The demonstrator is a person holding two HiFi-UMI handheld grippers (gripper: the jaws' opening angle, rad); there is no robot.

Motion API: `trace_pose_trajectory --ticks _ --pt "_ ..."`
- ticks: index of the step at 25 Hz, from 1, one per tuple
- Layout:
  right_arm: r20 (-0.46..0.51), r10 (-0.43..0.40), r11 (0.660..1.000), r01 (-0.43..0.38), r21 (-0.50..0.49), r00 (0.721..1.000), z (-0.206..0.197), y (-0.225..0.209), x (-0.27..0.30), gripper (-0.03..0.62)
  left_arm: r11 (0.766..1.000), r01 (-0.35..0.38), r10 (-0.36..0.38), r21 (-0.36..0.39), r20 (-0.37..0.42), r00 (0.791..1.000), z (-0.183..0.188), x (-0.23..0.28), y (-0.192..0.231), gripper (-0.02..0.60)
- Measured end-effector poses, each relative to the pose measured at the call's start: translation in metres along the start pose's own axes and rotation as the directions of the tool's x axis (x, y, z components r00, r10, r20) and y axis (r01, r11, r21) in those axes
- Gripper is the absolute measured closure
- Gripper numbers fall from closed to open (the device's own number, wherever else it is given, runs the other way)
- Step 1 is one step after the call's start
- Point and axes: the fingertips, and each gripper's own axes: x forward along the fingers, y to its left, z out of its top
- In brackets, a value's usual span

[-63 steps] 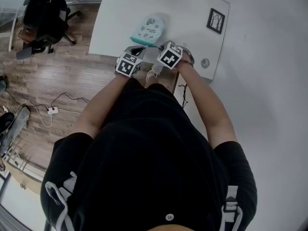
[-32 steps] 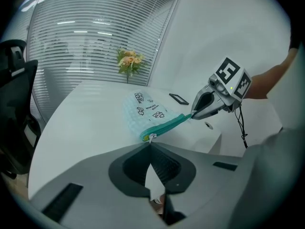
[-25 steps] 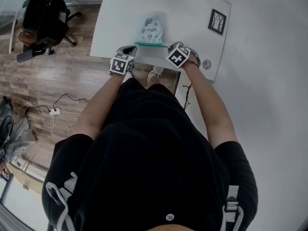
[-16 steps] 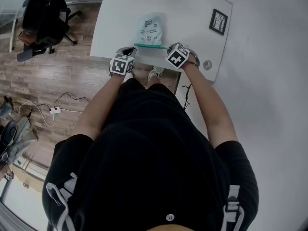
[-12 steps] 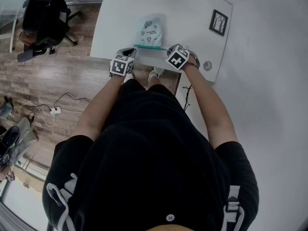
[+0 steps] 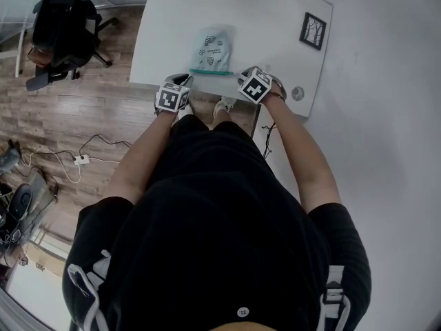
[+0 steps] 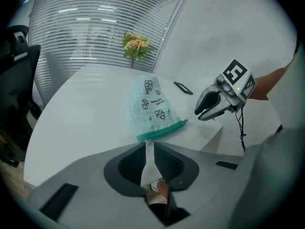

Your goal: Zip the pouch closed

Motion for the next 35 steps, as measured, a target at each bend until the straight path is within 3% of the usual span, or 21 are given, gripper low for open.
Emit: trace_pose_trajectory --ticks 4,8,13,16,20,23,27,30,35 --pt "0.039 -0.042 0.999 0.042 -0.003 0.998 0.005 -0.005 -0.005 0.500 1.000 0.006 -0.006 0.009 0.021 1.000 0.004 -0.008 0.000 0.501" --pt "0.126 -0.066 0.998 0.063 0.024 0.990 0.024 -0.007 -0.022 0.500 0.999 0.012 -0.016 0.038 0.099 0.995 0.028 -0.027 -0.003 0.486" --pt "0.325 -0.115 0.991 0.088 0.098 0.939 0.066 -0.011 -0.060 0.499 0.992 0.021 -0.050 0.123 0.238 0.970 0.074 -0.062 -0.011 0.485" --pt "0.455 -0.147 0.986 0.092 0.140 0.878 0.091 -0.004 -0.099 0.497 0.980 0.026 -0.088 0.195 0.319 0.944 0.102 -0.093 -0.026 0.485" --pt "0.636 -0.193 0.978 0.098 0.182 0.747 0.122 0.003 -0.152 0.499 0.965 0.030 -0.143 0.262 0.422 0.895 0.137 -0.129 -0.046 0.485" --pt "0.724 -0.223 0.973 0.107 0.204 0.653 0.137 0.010 -0.189 0.502 0.955 0.034 -0.183 0.296 0.490 0.852 0.163 -0.155 -0.062 0.486" --pt "0.796 -0.249 0.968 0.111 0.226 0.552 0.150 0.021 -0.234 0.520 0.941 0.076 -0.261 0.331 0.561 0.785 0.190 -0.188 -0.086 0.494" --pt "0.833 -0.258 0.966 0.106 0.237 0.489 0.157 0.029 -0.263 0.522 0.928 0.083 -0.296 0.363 0.586 0.754 0.203 -0.207 -0.101 0.502" --pt "0.871 -0.263 0.965 0.115 0.236 0.416 0.164 0.036 -0.296 0.522 0.912 0.055 -0.324 0.406 0.634 0.702 0.227 -0.233 -0.120 0.539"
